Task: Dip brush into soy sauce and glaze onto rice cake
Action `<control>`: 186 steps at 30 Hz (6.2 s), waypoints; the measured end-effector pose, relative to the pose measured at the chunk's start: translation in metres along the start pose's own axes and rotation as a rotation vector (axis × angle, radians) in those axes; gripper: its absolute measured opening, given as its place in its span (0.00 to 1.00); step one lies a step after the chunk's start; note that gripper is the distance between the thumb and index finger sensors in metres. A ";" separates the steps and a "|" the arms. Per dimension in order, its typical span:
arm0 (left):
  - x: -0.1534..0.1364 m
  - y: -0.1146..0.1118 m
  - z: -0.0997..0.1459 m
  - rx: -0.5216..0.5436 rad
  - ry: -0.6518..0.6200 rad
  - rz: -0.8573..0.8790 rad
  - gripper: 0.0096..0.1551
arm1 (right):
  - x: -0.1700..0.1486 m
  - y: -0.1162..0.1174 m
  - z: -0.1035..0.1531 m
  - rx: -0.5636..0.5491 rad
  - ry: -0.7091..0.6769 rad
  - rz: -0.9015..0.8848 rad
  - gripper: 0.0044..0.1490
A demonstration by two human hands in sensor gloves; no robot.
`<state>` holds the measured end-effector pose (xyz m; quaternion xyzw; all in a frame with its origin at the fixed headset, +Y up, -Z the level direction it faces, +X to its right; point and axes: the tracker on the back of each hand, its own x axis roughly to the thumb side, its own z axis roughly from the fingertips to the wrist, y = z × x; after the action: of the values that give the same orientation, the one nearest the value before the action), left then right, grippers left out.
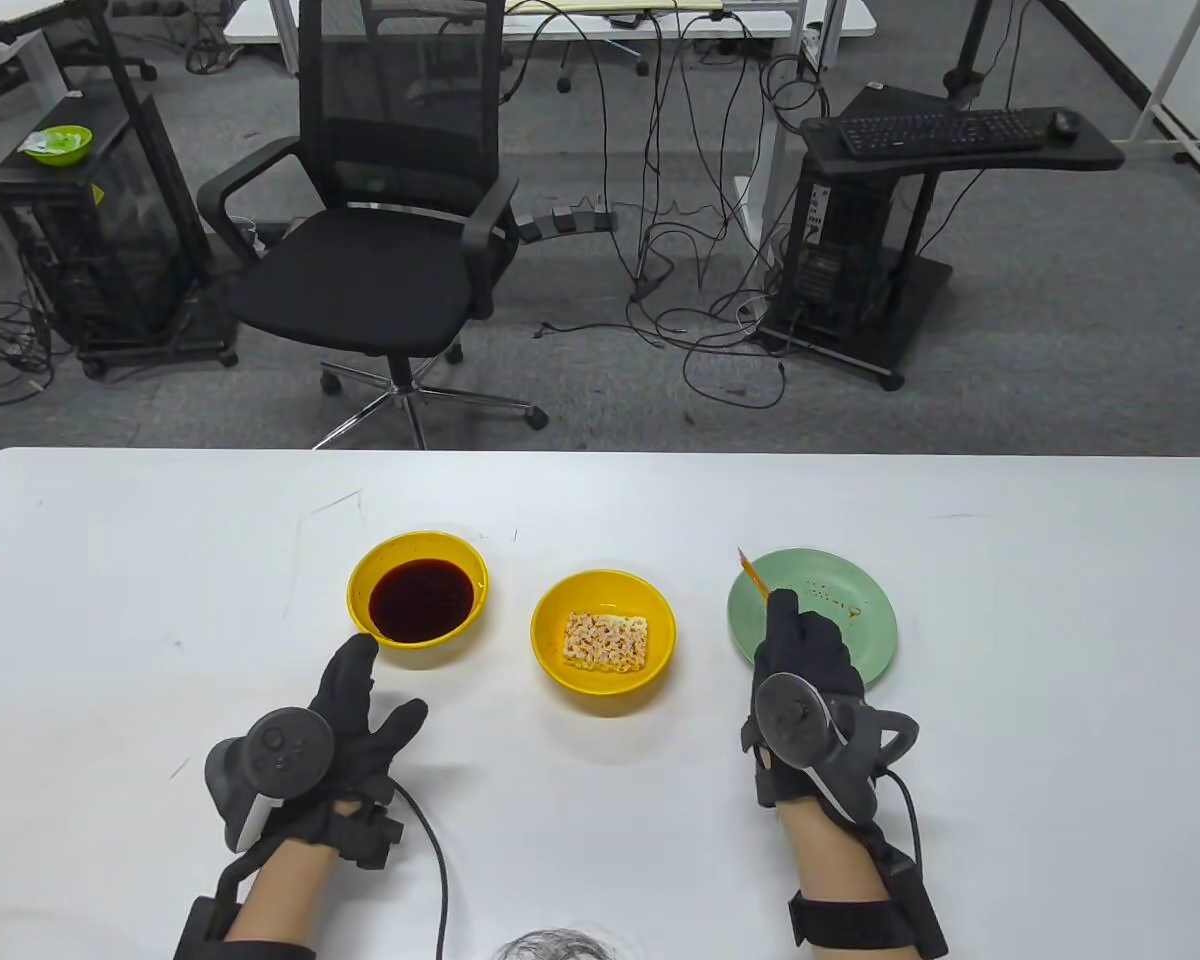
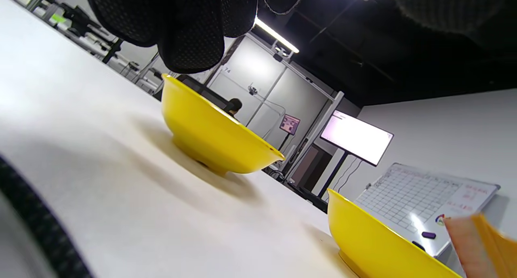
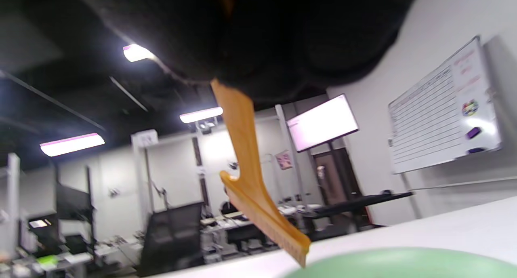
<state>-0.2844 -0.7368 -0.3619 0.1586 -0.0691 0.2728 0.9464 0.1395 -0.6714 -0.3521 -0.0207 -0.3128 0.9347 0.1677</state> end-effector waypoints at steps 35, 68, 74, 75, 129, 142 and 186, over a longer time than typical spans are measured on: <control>0.222 -0.064 -0.046 0.119 -0.524 -0.626 0.30 | 0.044 0.007 0.014 0.215 0.002 -0.544 0.38; -0.010 0.001 -0.087 0.123 0.372 0.106 0.30 | 0.023 0.035 0.014 0.313 0.004 -0.378 0.52; -0.008 0.006 -0.084 0.139 0.346 0.120 0.30 | 0.023 0.035 0.015 0.318 0.005 -0.373 0.52; -0.006 0.009 -0.083 0.143 0.335 0.113 0.30 | 0.023 0.035 0.015 0.318 0.006 -0.375 0.52; 0.129 -0.060 -0.097 -0.065 -0.045 0.217 0.28 | 0.001 0.035 0.009 0.300 0.078 -0.360 0.51; 0.120 -0.053 -0.096 -0.143 -0.142 0.150 0.28 | 0.000 0.034 0.007 0.306 0.082 -0.353 0.51; 0.118 -0.074 -0.103 -0.198 -0.065 0.251 0.31 | 0.001 0.035 0.008 0.314 0.071 -0.315 0.51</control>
<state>-0.1411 -0.7031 -0.4525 0.0634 -0.1457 0.3754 0.9131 0.1267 -0.7021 -0.3663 0.0219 -0.1568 0.9328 0.3237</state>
